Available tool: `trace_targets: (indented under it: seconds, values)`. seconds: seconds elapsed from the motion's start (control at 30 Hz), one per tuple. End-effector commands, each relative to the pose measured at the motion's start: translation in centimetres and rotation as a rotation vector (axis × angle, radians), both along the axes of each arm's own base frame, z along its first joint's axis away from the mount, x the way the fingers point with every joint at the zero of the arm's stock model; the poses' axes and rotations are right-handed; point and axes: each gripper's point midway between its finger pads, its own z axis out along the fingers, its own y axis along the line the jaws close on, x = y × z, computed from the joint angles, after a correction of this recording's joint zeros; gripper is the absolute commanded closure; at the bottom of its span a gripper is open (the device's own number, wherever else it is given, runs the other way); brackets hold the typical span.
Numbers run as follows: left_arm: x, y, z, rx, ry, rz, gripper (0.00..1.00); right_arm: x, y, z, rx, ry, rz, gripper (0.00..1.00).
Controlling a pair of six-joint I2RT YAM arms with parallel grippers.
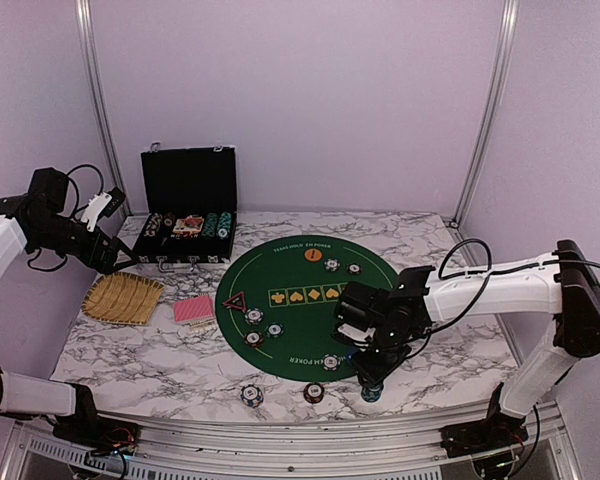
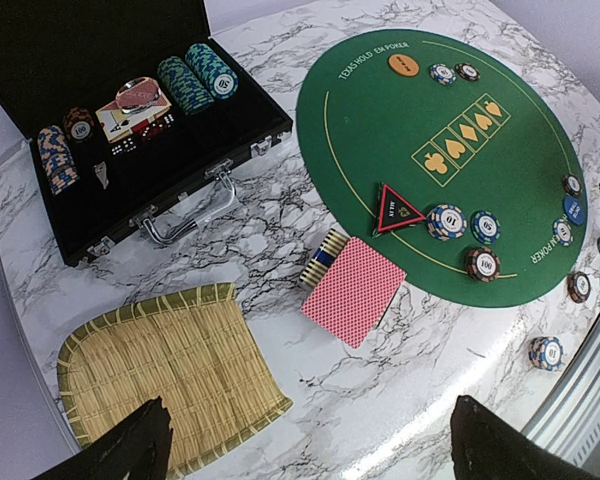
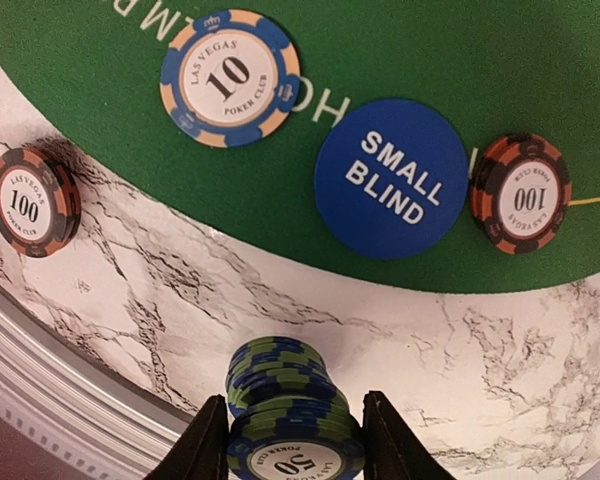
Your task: Distribute texas hold em gaming equipment
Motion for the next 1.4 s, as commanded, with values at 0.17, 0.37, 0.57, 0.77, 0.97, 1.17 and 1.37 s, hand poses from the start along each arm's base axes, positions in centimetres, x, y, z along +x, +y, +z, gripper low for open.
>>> trace_targets:
  seconds: [0.17,0.37,0.57,0.77,0.97,1.17,1.37]
  values:
    - [-0.5,-0.3,0.3,-0.010,0.005,-0.016,0.01,2.4,1.3,4.0,0.013,-0.105,0.006,0.63]
    - [-0.5,-0.4,0.3,-0.018,0.008,-0.017,0.01,9.5,4.0,7.5,0.072,-0.231,-0.042,0.67]
    - [-0.8,-0.3,0.3,-0.004,-0.001,-0.013,0.01,19.1,7.2,8.8,0.111,-0.340,-0.090,0.67]
    - [-0.9,-0.4,0.4,-0.014,-0.003,-0.014,0.01,27.8,10.7,8.4,0.164,-0.413,-0.134,0.67]
    - [-0.8,-0.3,0.3,-0.007,-0.002,-0.012,0.01,32.4,12.4,6.0,0.213,-0.428,-0.177,0.67]
    - [-0.6,-0.4,0.5,-0.011,0.000,-0.013,0.01,33.8,11.9,3.2,0.210,-0.425,-0.207,0.68]
    - [-0.5,-0.3,0.5,-0.013,0.003,-0.009,0.01,34.0,12.0,0.8,0.192,-0.410,-0.204,0.68]
